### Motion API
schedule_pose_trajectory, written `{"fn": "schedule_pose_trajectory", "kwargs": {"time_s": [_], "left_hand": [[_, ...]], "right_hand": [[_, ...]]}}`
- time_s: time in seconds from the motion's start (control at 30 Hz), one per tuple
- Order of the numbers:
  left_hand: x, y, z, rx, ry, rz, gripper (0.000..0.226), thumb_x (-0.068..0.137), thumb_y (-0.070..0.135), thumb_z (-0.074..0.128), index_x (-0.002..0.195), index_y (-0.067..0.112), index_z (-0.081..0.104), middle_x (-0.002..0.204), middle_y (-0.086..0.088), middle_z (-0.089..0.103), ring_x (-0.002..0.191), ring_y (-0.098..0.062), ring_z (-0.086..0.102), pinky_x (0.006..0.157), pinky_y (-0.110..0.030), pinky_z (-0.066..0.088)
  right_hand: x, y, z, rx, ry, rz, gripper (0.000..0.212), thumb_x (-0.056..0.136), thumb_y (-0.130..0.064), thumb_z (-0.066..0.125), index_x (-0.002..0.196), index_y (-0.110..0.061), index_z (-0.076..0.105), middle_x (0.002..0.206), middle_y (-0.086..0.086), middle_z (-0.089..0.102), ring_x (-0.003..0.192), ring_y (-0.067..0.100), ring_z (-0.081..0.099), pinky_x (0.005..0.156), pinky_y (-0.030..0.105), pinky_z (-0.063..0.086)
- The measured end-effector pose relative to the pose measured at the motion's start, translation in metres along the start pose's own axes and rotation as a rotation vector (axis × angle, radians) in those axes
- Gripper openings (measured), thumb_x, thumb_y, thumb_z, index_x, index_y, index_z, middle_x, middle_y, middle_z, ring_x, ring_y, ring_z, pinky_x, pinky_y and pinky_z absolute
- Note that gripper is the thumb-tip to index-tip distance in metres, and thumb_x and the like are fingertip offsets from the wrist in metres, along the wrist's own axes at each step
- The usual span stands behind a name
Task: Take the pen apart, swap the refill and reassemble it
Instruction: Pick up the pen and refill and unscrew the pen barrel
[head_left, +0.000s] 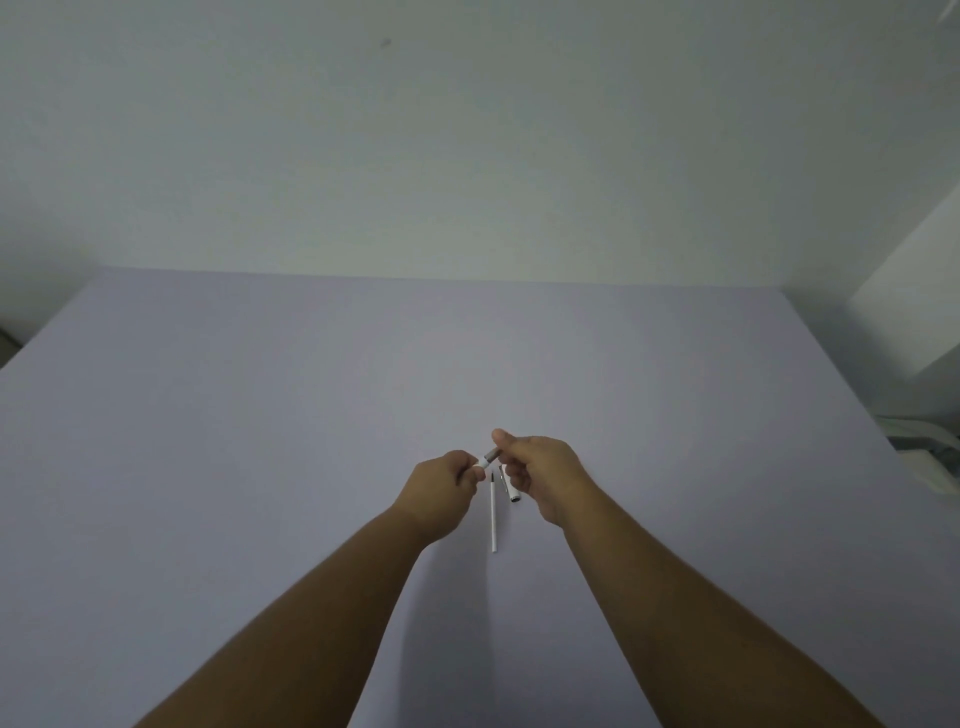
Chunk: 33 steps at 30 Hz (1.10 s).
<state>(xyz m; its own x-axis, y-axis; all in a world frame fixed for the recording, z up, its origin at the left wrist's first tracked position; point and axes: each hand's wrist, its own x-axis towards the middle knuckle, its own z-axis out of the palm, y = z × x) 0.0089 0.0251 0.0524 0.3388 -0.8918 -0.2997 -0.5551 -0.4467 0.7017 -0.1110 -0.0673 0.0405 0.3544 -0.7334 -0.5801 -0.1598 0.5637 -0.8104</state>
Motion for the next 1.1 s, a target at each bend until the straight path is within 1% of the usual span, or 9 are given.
{"fn": "schedule_pose_trajectory", "kwargs": {"time_s": [0.17, 0.23, 0.33, 0.5, 0.63, 0.73, 0.8, 0.93, 1.1], "left_hand": [[-0.0015, -0.0002, -0.0009, 0.023, 0.006, -0.005, 0.02, 0.099, 0.023, 0.043, 0.095, 0.012, 0.059, 0.085, -0.005, 0.061, 0.064, -0.014, 0.047, 0.056, -0.021, 0.036], [-0.0017, -0.0003, -0.0009, 0.02, 0.009, -0.006, 0.019, 0.098, 0.023, 0.043, 0.094, 0.013, 0.059, 0.086, -0.004, 0.061, 0.065, -0.014, 0.047, 0.057, -0.02, 0.036], [-0.0022, 0.0006, -0.001, 0.012, 0.009, -0.005, 0.02, 0.098, 0.023, 0.043, 0.095, 0.013, 0.06, 0.085, -0.004, 0.062, 0.065, -0.014, 0.048, 0.056, -0.021, 0.037], [-0.0032, -0.0003, -0.0015, 0.031, 0.015, -0.01, 0.019, 0.099, 0.023, 0.044, 0.092, 0.013, 0.058, 0.084, -0.005, 0.06, 0.061, -0.012, 0.046, 0.054, -0.021, 0.036], [-0.0027, 0.0008, -0.003, 0.005, 0.018, -0.008, 0.022, 0.098, 0.022, 0.043, 0.1, 0.01, 0.062, 0.087, -0.005, 0.062, 0.071, -0.019, 0.05, 0.057, -0.02, 0.037], [-0.0023, 0.002, -0.0033, 0.016, 0.02, -0.001, 0.024, 0.099, 0.023, 0.043, 0.103, 0.009, 0.062, 0.087, -0.005, 0.061, 0.068, -0.017, 0.049, 0.055, -0.02, 0.036], [-0.0021, 0.0018, -0.0037, 0.023, 0.025, -0.001, 0.024, 0.099, 0.023, 0.043, 0.103, 0.009, 0.062, 0.086, -0.005, 0.061, 0.063, -0.013, 0.047, 0.054, -0.019, 0.036], [-0.0009, 0.0034, -0.0043, 0.01, 0.023, 0.0, 0.023, 0.098, 0.023, 0.043, 0.1, 0.009, 0.062, 0.086, -0.005, 0.061, 0.068, -0.017, 0.049, 0.056, -0.02, 0.037], [-0.0007, 0.0049, -0.004, 0.008, 0.022, -0.001, 0.02, 0.098, 0.022, 0.044, 0.098, 0.011, 0.061, 0.086, -0.006, 0.061, 0.069, -0.018, 0.05, 0.057, -0.02, 0.037]], "right_hand": [[-0.0025, -0.0007, -0.0003, 0.03, -0.069, -0.06, 0.007, 0.086, -0.005, 0.064, 0.084, -0.01, 0.068, 0.081, 0.008, 0.062, 0.067, 0.015, 0.054, 0.069, 0.025, 0.048], [-0.0026, -0.0023, 0.0009, 0.014, -0.043, -0.045, 0.003, 0.085, -0.011, 0.066, 0.084, -0.012, 0.068, 0.083, 0.007, 0.064, 0.068, 0.015, 0.055, 0.072, 0.027, 0.049], [-0.0027, -0.0015, 0.0013, -0.093, 0.018, -0.007, 0.018, 0.08, -0.027, 0.073, 0.077, -0.009, 0.069, 0.069, 0.001, 0.061, 0.063, 0.016, 0.05, 0.073, 0.03, 0.048], [-0.0064, -0.0024, 0.0008, 0.005, -0.07, -0.067, 0.007, 0.085, -0.005, 0.064, 0.084, -0.01, 0.069, 0.082, 0.009, 0.063, 0.067, 0.015, 0.055, 0.07, 0.026, 0.05], [-0.0069, -0.0031, 0.0023, -0.08, -0.021, -0.018, 0.017, 0.08, -0.025, 0.073, 0.081, -0.008, 0.071, 0.073, 0.003, 0.063, 0.064, 0.016, 0.051, 0.074, 0.03, 0.048], [-0.0071, -0.0031, 0.0025, -0.045, -0.049, -0.05, 0.005, 0.085, -0.011, 0.066, 0.082, -0.009, 0.07, 0.077, 0.007, 0.061, 0.065, 0.016, 0.052, 0.071, 0.027, 0.048], [-0.0075, -0.0042, 0.0028, 0.012, -0.072, -0.064, 0.009, 0.087, -0.006, 0.063, 0.086, -0.012, 0.069, 0.088, 0.011, 0.064, 0.072, 0.017, 0.056, 0.074, 0.027, 0.05], [-0.0067, -0.0057, 0.0058, -0.053, -0.026, -0.036, 0.016, 0.084, -0.028, 0.07, 0.079, -0.012, 0.069, 0.082, 0.004, 0.067, 0.069, 0.015, 0.055, 0.078, 0.029, 0.05], [-0.0071, -0.0082, 0.0058, 0.045, -0.052, -0.069, 0.009, 0.087, -0.005, 0.062, 0.088, -0.012, 0.067, 0.086, 0.008, 0.065, 0.071, 0.014, 0.057, 0.069, 0.024, 0.049]]}}
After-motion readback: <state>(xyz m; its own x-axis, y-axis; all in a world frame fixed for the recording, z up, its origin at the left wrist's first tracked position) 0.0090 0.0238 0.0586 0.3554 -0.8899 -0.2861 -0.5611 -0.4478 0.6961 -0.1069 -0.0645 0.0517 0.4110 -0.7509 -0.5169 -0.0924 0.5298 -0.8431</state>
